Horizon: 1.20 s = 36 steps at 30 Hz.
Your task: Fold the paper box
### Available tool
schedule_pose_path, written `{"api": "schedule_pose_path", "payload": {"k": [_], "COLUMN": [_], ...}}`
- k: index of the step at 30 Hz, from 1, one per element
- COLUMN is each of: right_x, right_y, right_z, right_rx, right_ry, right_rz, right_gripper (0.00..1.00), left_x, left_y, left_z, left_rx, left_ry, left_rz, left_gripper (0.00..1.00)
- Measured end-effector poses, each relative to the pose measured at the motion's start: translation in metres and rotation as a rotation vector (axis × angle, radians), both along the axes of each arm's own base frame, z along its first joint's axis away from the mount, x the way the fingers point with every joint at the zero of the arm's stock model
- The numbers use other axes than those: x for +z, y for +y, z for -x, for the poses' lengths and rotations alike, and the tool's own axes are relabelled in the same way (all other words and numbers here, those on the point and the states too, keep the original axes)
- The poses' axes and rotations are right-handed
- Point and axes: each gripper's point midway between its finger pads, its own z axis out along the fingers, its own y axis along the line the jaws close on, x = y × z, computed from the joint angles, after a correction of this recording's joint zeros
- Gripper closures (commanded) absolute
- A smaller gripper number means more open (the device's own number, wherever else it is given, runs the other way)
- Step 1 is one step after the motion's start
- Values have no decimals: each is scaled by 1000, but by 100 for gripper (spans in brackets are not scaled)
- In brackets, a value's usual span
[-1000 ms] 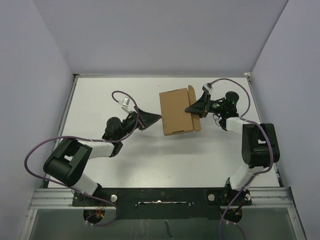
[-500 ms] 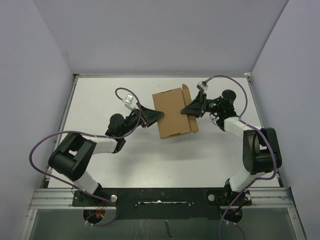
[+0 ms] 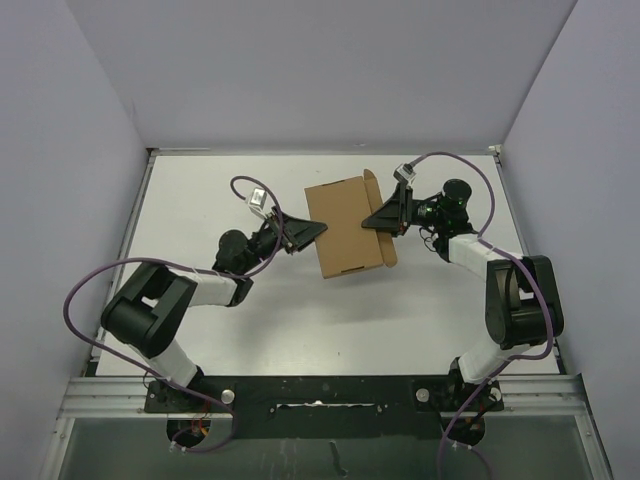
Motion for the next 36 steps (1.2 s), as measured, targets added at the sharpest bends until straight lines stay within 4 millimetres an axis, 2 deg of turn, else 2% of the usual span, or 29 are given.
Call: {"api": "schedule_pose_path", "payload": {"k": [6,9,14,19,22,26,32,36], "right_x": [-3,-4,-7,-12,-15,-14,6,-4], "right_y": [0,0,0,-2,-7,-20,-40,-51], "right_z": [0,0,1,1,1,3,7,25], "right_rx": [-2,-2,1,6,11,3,-7,25], "right_ry": [20,21,20,-19,-68,-174,-510,-696], "right_rz": [5,7,15,34,46,73,195,271], "right_gripper": [61,56,42,22,17,9,10,10], "left_x": [-1,0,1,1,1,-9,-28,-31], "left_y": [-2,-2,-3,-2,2,16,41,47], "left_z": [0,0,0,-1,-4,-10,-17,-16], "left_rx": [-6,-9,-13,-13,-3,29,69,61], "left_ry": [18,17,15,26,31,64,136,156], "left_rz": [20,27,37,47,53,48,43,48], "left_gripper": [77,83,86,87,87,88,89,89]}}
